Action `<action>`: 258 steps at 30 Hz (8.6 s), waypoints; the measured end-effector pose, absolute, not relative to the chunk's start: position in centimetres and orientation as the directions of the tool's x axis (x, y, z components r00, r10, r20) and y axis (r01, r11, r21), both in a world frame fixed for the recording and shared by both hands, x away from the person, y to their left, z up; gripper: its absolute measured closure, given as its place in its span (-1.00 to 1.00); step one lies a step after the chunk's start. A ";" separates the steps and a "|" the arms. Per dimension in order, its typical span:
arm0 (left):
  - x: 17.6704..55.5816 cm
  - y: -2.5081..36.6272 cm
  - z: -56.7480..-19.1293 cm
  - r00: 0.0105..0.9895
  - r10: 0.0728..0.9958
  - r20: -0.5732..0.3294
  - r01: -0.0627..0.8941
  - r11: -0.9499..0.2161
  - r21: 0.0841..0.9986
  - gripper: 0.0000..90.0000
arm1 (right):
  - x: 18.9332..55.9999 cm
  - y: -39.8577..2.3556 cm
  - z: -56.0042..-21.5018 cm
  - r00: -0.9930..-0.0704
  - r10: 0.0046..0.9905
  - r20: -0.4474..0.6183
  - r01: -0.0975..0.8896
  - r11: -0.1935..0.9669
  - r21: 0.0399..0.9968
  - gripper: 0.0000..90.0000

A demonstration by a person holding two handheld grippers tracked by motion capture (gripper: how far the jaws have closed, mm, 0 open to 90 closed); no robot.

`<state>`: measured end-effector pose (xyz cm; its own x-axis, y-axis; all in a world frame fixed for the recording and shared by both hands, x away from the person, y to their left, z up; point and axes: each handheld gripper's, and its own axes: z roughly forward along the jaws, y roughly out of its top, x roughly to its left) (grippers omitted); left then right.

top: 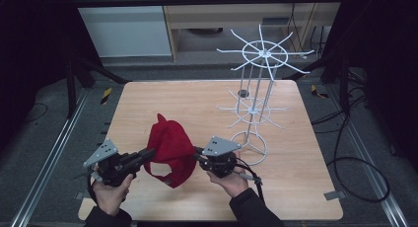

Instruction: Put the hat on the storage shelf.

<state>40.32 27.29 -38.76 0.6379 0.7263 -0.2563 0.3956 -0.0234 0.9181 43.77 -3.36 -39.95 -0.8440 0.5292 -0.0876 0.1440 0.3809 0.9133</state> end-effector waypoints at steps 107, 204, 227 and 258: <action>44.8 29.2 -46.4 0.505 0.845 -0.178 0.651 -0.238 0.721 0.90 | 47.9 -0.7 -46.9 -0.763 0.646 -0.008 0.366 0.443 0.818 1.00; 46.1 22.2 -25.0 0.585 0.725 -0.363 0.182 0.318 0.930 0.79 | 41.9 -25.9 -48.1 -0.368 0.929 0.037 0.477 0.154 0.865 0.28; 48.4 18.3 -19.0 0.600 0.733 -0.322 0.048 0.369 0.928 0.79 | 42.1 -25.8 -48.1 -0.375 0.926 0.040 0.472 0.153 0.868 0.30; 49.3 17.6 -16.3 0.610 0.706 -0.359 -0.007 0.457 0.889 0.79 | 42.2 -25.8 -48.2 -0.382 0.924 0.034 0.470 0.163 0.867 0.32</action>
<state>49.34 17.56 -16.30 0.6104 0.7063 -0.3585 -0.0067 0.4572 0.8893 42.15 -25.80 -48.15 -0.3817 0.9237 0.0337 0.4705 0.1628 0.8673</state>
